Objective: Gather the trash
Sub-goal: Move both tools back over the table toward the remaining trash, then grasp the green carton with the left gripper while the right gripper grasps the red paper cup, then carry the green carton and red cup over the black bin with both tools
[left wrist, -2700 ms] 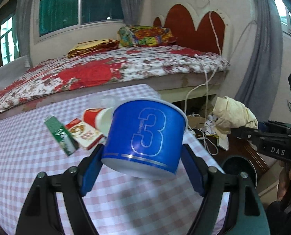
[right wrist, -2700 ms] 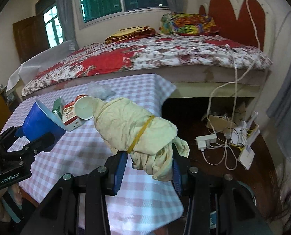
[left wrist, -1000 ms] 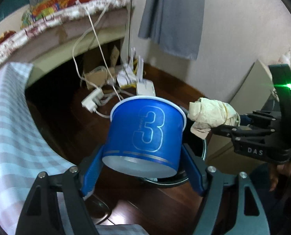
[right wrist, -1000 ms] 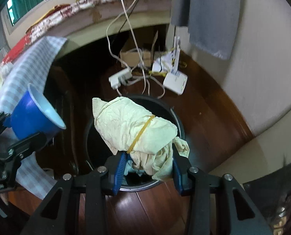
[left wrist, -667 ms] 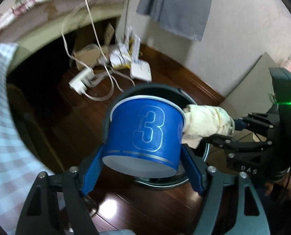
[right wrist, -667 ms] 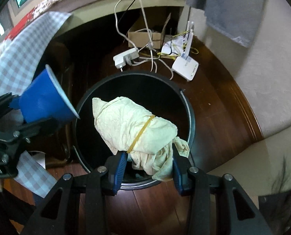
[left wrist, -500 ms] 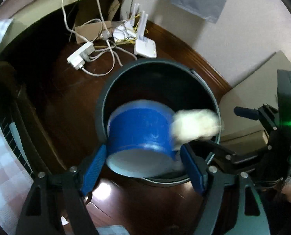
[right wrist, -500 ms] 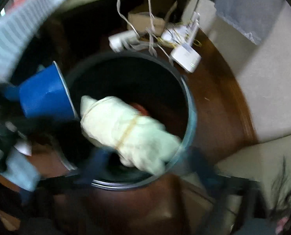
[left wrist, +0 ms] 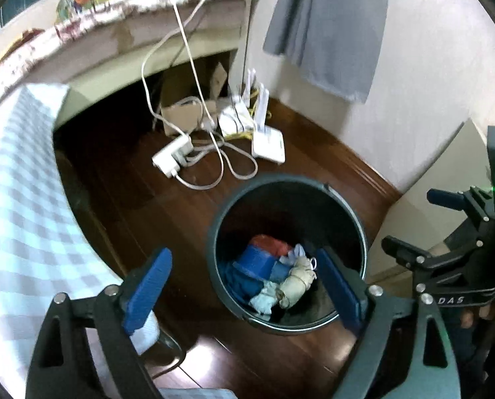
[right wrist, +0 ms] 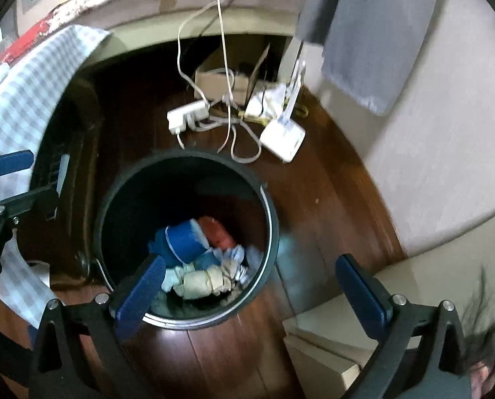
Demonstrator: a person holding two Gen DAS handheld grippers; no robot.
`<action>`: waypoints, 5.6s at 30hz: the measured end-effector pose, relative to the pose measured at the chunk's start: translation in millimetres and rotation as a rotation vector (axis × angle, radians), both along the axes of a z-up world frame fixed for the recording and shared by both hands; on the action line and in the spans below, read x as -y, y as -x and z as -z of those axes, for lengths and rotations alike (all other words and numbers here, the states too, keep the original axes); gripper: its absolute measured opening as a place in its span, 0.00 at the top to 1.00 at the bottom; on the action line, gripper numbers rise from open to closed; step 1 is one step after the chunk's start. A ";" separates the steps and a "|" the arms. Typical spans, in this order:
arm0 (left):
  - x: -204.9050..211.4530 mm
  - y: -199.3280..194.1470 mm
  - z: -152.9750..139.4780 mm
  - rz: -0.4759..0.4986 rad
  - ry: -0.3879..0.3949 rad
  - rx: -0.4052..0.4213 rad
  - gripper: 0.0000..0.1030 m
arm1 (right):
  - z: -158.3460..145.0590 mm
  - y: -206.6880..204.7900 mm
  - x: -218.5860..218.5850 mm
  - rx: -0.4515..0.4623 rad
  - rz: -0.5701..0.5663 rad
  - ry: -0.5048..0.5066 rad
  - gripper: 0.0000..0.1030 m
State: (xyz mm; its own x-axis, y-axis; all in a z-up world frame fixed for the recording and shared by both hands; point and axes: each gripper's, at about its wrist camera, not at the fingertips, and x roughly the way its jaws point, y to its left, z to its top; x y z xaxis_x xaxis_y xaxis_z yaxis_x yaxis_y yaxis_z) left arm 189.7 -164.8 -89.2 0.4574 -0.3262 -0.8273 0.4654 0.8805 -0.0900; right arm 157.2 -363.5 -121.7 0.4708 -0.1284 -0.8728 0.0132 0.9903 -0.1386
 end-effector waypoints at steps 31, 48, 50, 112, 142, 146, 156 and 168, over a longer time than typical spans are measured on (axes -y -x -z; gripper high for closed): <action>-235.8 44.2 -97.0 -0.464 0.015 0.272 0.11 | -122.1 -37.1 -210.0 0.224 -0.356 -0.184 0.00; -389.9 34.7 -78.7 -0.796 0.021 0.273 0.19 | -127.4 -97.1 -390.9 0.242 -0.610 -0.256 0.35; -395.6 24.2 -75.2 -0.808 0.027 0.268 0.19 | -118.0 -113.0 -409.1 0.216 -0.625 -0.260 0.40; -494.2 -32.9 -28.3 -0.850 0.019 0.151 0.62 | -59.1 -190.3 -564.7 0.024 -0.814 -0.325 0.95; -371.8 61.2 -81.4 -0.690 0.033 0.294 0.63 | -134.4 -70.8 -411.6 0.210 -0.582 -0.370 0.96; -345.4 64.2 -83.7 -0.646 0.041 0.295 0.63 | -141.4 -54.4 -384.1 0.246 -0.547 -0.343 0.96; -270.2 54.9 -91.0 -0.481 0.062 0.296 0.63 | -144.6 -33.6 -300.9 0.285 -0.407 -0.318 0.96; -186.3 43.5 -91.5 -0.290 0.085 0.279 0.63 | -137.5 -14.1 -197.2 0.299 -0.226 -0.286 0.96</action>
State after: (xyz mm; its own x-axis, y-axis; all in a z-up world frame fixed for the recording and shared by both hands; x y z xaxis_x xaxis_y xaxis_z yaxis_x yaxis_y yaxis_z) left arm 146.2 21.5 2.3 0.7438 -0.2125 -0.6338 0.2156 0.9737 -0.0734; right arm 171.3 -166.3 15.8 0.6952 0.2319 -0.6804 -0.2092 0.9708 0.1171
